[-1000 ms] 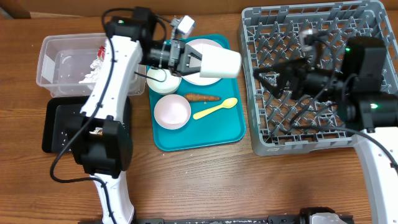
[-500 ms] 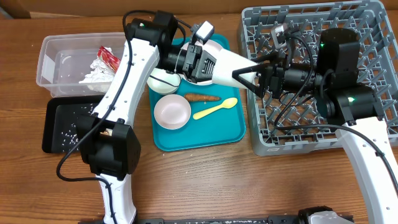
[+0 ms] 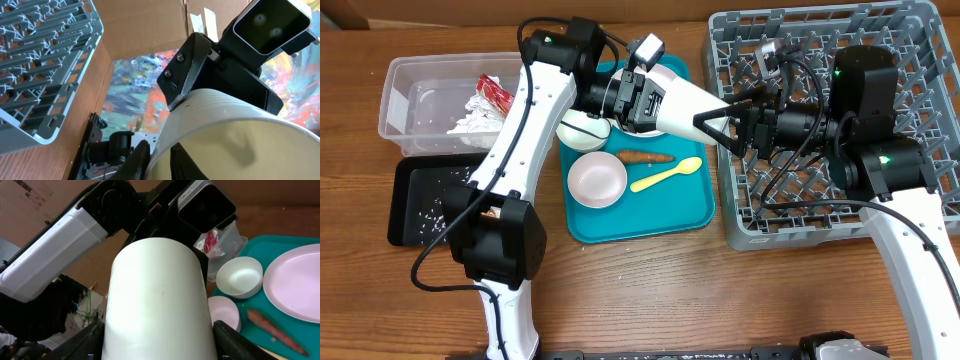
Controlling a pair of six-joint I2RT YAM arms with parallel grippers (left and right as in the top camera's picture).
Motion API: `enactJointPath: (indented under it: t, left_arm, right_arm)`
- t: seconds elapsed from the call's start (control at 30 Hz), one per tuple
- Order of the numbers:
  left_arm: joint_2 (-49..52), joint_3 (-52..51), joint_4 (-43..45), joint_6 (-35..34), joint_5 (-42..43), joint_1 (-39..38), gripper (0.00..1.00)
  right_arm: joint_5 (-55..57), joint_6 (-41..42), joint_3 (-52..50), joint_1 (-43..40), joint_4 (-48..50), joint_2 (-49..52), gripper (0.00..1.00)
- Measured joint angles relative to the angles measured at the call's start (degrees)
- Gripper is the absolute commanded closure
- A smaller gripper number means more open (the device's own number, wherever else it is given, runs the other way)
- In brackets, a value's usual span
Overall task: Sort waste into correct bins and load items into the dishwasher
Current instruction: 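Lower the cup into the dish rack with the right gripper and release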
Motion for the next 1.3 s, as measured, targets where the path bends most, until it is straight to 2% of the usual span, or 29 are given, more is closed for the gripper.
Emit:
enactJointPath:
  t: [0.2, 0.43, 0.6, 0.7, 0.8, 0.9, 1.1, 1.3]
  left_arm:
    - [0.0, 0.0, 0.7, -0.04, -0.48, 0.0, 0.79]
    - [0.0, 0.0, 1.53, -0.22, -1.11, 0.0, 0.77]
    - [0.0, 0.0, 3.19, -0.24, -3.52, 0.0, 0.78]
    - [0.0, 0.0, 4.39, -0.68, -7.8, 0.0, 0.78]
    - [0.0, 0.0, 6.6, -3.08, -16.13, 0.0, 0.8]
    - [0.0, 0.02, 9.2, -8.22, -31.69, -0.02, 0.81]
    - [0.0, 0.02, 10.14, -19.34, -62.2, 0.0, 0.8]
    - [0.0, 0.02, 11.08, -23.3, -78.49, 0.0, 0.8]
  right_arm:
    - [0.17, 1.05, 0.0, -1.01, -0.17, -0.2, 0.71]
    - [2.97, 3.78, 0.0, -9.14, -2.86, -5.22, 0.72]
    - [11.85, 7.08, 0.76, -14.29, -13.99, -9.33, 0.73]
    - [18.47, 8.7, 1.97, -14.45, -21.44, -9.68, 0.73]
    - [25.24, 9.49, 3.32, -14.43, -29.68, -9.66, 0.73]
    - [31.93, 10.14, 4.17, -14.16, -38.53, -9.18, 0.73]
    - [42.27, 11.72, 4.31, -7.43, -45.11, -5.64, 0.73]
    - [52.96, 15.52, 4.31, -0.48, -50.69, 2.36, 0.73]
